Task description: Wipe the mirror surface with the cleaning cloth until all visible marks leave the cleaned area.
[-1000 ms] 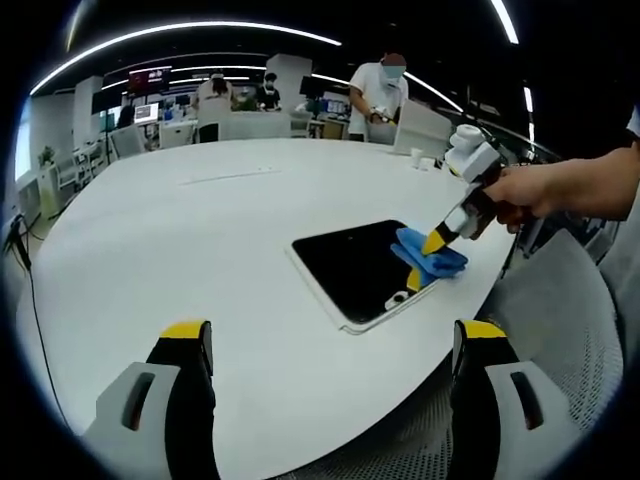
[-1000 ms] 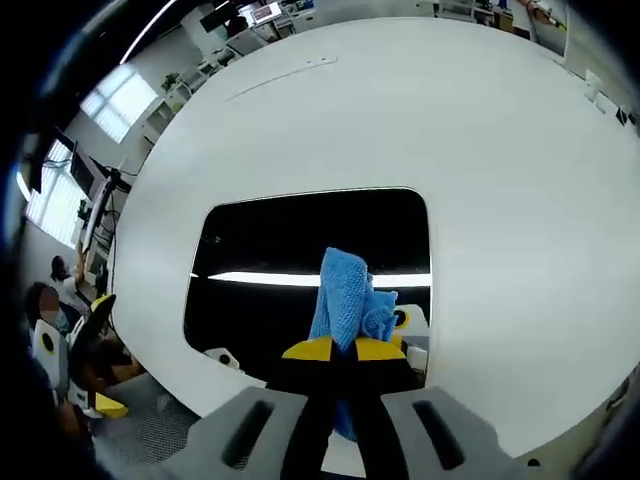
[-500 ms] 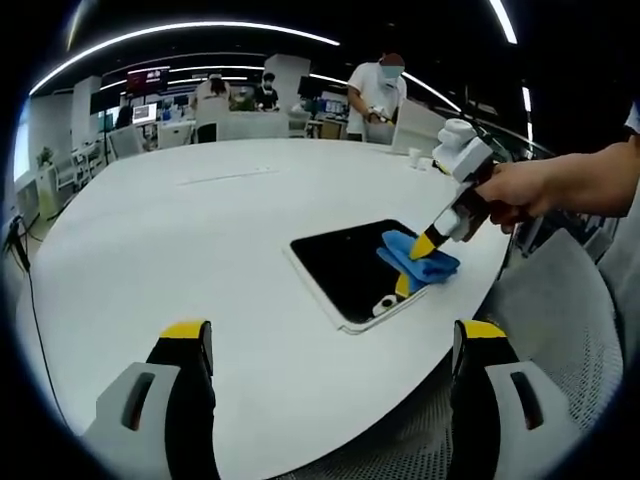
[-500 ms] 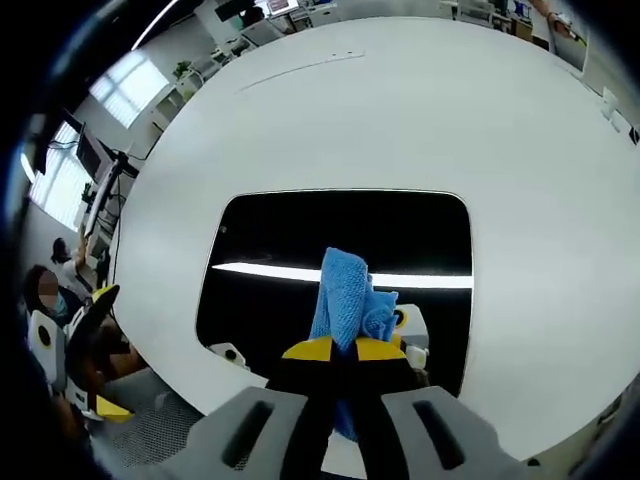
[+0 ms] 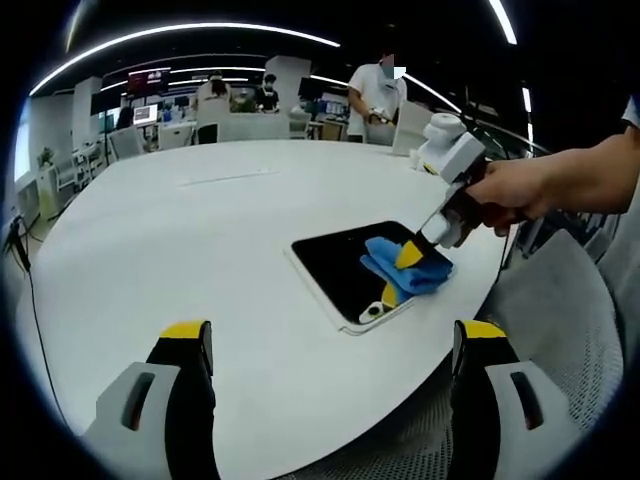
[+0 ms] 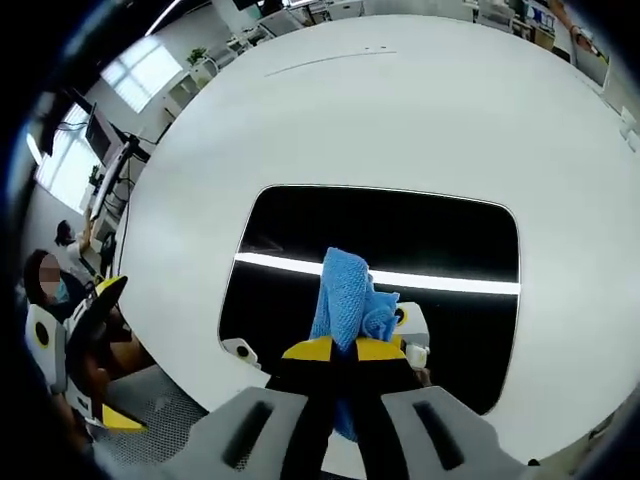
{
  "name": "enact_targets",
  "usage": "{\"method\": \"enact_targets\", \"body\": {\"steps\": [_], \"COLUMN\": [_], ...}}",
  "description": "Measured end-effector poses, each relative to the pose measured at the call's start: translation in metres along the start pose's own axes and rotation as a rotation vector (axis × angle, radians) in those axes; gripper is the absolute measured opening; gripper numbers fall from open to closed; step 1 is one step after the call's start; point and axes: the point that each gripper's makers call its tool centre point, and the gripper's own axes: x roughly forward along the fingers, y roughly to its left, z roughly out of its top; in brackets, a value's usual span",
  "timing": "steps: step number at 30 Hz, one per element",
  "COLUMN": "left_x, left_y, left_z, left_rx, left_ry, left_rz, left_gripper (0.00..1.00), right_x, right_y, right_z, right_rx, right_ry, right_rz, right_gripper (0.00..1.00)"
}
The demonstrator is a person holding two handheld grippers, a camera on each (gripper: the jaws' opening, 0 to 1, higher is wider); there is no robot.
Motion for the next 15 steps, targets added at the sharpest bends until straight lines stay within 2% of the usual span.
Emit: {"method": "enact_targets", "body": {"steps": [15], "left_x": [0.0], "left_y": [-0.001], "left_z": [0.0], "left_rx": [0.0], "left_ry": [0.004], "left_rz": [0.0], "left_gripper": [0.99], "right_x": [0.01], "right_y": [0.037], "right_z": [0.003], "right_rx": [-0.047], "right_ry": [0.006], "right_rz": [0.045], "right_gripper": [0.0]}}
